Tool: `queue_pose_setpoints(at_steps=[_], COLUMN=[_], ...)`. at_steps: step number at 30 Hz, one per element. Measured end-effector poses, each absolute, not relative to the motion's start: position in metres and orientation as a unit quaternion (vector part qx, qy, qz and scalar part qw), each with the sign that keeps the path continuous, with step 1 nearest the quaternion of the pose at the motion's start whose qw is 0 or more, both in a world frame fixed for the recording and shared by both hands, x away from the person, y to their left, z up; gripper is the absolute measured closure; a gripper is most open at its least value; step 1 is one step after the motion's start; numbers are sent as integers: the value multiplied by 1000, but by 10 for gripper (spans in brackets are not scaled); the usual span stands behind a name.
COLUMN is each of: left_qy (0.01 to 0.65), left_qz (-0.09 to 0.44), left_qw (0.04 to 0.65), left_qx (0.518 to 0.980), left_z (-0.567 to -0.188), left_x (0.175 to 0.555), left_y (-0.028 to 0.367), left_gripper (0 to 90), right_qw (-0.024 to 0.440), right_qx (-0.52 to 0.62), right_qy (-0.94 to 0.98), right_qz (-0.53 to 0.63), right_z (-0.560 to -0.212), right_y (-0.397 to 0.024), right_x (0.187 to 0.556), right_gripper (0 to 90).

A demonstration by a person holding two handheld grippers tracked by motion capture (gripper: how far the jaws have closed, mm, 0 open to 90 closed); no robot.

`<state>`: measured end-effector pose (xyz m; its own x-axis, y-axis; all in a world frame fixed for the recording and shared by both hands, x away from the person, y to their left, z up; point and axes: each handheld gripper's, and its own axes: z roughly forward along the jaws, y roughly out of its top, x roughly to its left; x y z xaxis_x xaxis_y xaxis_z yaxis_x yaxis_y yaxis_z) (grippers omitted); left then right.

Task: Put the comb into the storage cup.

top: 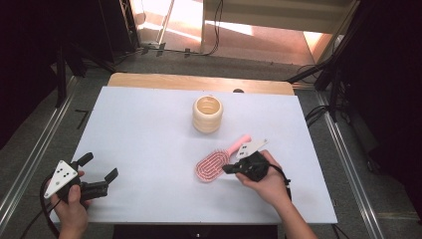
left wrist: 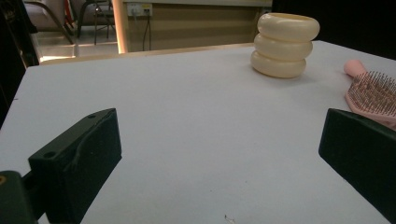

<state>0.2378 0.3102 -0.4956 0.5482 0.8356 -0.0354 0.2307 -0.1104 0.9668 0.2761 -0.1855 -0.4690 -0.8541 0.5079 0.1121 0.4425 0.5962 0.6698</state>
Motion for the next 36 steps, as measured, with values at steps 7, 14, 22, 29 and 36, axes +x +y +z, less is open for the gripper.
queue_pose_setpoints(at_steps=[7, 14, 22, 29, 36], left_qy=[387, 387, 384, 383, 383], left_qz=[279, 278, 276, 276, 275], left_qw=[543, 545, 547, 547, 549], left_qx=[691, 690, 690, 691, 690], left_z=[-496, -496, -496, -496, -496], left_x=[238, 237, 237, 237, 238], left_y=[310, 310, 311, 311, 311], left_gripper=[0, 0, 0, 0, 0], right_qw=[94, 105, 104, 96, 100], right_qx=[314, 348, 391, 409, 416], right_qy=[879, 873, 867, 867, 870], right_qz=[346, 325, 292, 269, 244], right_z=[-451, -455, -467, -477, -483], right_y=[-211, -215, -222, -226, -226], right_x=[321, 352, 386, 402, 410], right_gripper=[878, 878, 879, 878, 879])
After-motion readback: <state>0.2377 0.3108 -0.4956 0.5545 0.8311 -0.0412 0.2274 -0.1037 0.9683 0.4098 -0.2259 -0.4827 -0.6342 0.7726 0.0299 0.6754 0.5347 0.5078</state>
